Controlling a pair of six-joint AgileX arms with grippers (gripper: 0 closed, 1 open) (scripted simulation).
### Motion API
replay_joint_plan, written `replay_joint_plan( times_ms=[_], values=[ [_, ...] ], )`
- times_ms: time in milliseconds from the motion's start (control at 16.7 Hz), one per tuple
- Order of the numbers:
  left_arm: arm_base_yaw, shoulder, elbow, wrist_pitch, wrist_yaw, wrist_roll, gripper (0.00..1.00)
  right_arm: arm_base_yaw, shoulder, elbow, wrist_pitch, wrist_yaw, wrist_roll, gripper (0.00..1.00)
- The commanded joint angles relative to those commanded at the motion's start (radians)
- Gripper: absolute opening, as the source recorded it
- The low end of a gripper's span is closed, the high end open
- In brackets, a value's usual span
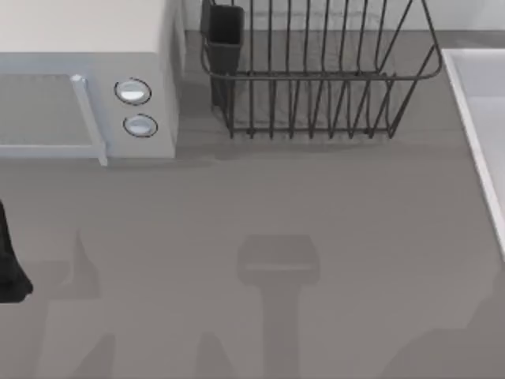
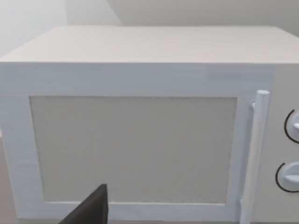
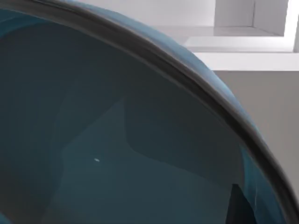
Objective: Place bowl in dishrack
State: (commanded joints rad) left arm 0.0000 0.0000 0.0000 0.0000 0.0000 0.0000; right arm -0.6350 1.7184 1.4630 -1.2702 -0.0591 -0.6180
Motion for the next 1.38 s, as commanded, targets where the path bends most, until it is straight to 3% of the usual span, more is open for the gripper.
replay_joint_plan(
  times_ms=[360,660,840,1080,1380],
  values=[
    [0.0,0.0,0.0,0.0,0.0,0.0,1.0,0.005,-0.057,0.226,-0.245,0.0,0.002,0.0],
    [0.0,0.0,0.0,0.0,0.0,0.0,1.0,0.006,-0.055,0.227,-0.245,0.0,0.004,0.0],
    [0.0,0.0,0.0,0.0,0.0,0.0,1.0,0.069,-0.056,0.226,-0.184,0.053,0.03,0.0],
    [0.0,0.0,0.0,0.0,0.0,0.0,1.0,0.297,-0.061,0.209,0.026,0.219,0.112,0.0],
    [0.0,0.0,0.0,0.0,0.0,0.0,1.0,0.771,-0.089,0.149,0.425,0.514,0.273,0.0]
  ],
)
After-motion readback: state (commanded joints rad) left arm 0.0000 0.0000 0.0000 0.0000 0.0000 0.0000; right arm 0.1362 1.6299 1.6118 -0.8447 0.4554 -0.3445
